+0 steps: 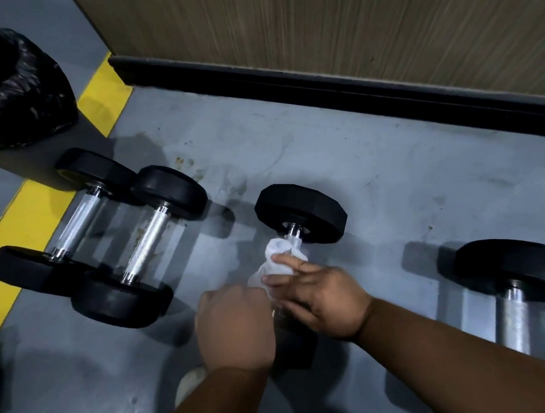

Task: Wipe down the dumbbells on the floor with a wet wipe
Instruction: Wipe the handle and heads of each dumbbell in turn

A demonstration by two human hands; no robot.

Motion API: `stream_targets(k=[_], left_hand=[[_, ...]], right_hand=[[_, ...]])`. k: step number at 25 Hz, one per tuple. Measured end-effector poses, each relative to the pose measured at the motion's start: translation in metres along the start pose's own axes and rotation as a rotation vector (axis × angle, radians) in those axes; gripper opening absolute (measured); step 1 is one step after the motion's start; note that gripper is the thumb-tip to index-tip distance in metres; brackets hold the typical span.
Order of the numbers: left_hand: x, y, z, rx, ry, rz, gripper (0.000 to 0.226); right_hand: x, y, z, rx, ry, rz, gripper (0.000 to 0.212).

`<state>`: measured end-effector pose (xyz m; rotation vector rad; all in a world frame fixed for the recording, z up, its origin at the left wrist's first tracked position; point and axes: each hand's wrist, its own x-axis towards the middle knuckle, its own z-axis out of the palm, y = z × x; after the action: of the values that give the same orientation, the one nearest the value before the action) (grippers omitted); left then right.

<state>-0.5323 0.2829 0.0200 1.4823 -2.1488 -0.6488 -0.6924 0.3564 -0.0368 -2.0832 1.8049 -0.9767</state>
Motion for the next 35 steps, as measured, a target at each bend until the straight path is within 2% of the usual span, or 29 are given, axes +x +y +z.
stream_targets(k=[2, 7, 9, 12, 15, 19, 21, 24, 27, 29, 32, 35], left_hand=[[0.000, 0.000, 0.000, 0.002, 0.000, 0.007, 0.037], [0.000, 0.001, 0.000, 0.003, 0.010, -0.018, 0.035], [0.000, 0.001, 0.000, 0.001, 0.002, -0.015, 0.036], [-0.001, 0.001, -0.001, -0.002, -0.007, -0.019, 0.036], [0.000, 0.002, -0.001, -0.009, -0.004, -0.019, 0.037], [-0.001, 0.004, -0.003, -0.014, 0.004, -0.024, 0.036], [-0.001, 0.004, -0.003, -0.013, 0.005, -0.010, 0.035], [-0.001, 0.004, -0.002, -0.004, 0.005, -0.005, 0.036], [0.000, 0.003, -0.002, -0.014, -0.005, -0.010, 0.036], [0.000, 0.004, -0.002, -0.014, 0.001, -0.022, 0.036], [-0.001, 0.006, -0.003, -0.008, 0.011, -0.033, 0.035], [0.000, 0.005, -0.003, -0.009, 0.011, -0.010, 0.035]], right_hand=[[0.001, 0.008, -0.001, 0.033, -0.024, -0.012, 0.027], [0.018, 0.031, -0.005, 0.058, 0.092, 0.191, 0.027], [0.004, 0.015, 0.003, 0.038, 0.086, 0.116, 0.031], [-0.010, 0.001, 0.010, 0.133, -0.023, -0.041, 0.034], [0.008, 0.019, 0.004, 0.175, -0.036, 0.038, 0.030], [0.018, 0.031, -0.003, 0.128, 0.057, 0.223, 0.029], [0.008, 0.016, 0.004, 0.097, 0.054, 0.188, 0.031], [-0.002, -0.002, 0.014, 0.098, -0.056, 0.098, 0.035], [0.012, 0.020, 0.005, 0.133, -0.060, 0.075, 0.029], [0.023, 0.036, -0.001, 0.146, 0.018, 0.162, 0.025], [0.018, 0.016, 0.010, 0.125, 0.069, 0.284, 0.020], [0.005, -0.005, 0.020, 0.097, -0.039, 0.112, 0.024]])
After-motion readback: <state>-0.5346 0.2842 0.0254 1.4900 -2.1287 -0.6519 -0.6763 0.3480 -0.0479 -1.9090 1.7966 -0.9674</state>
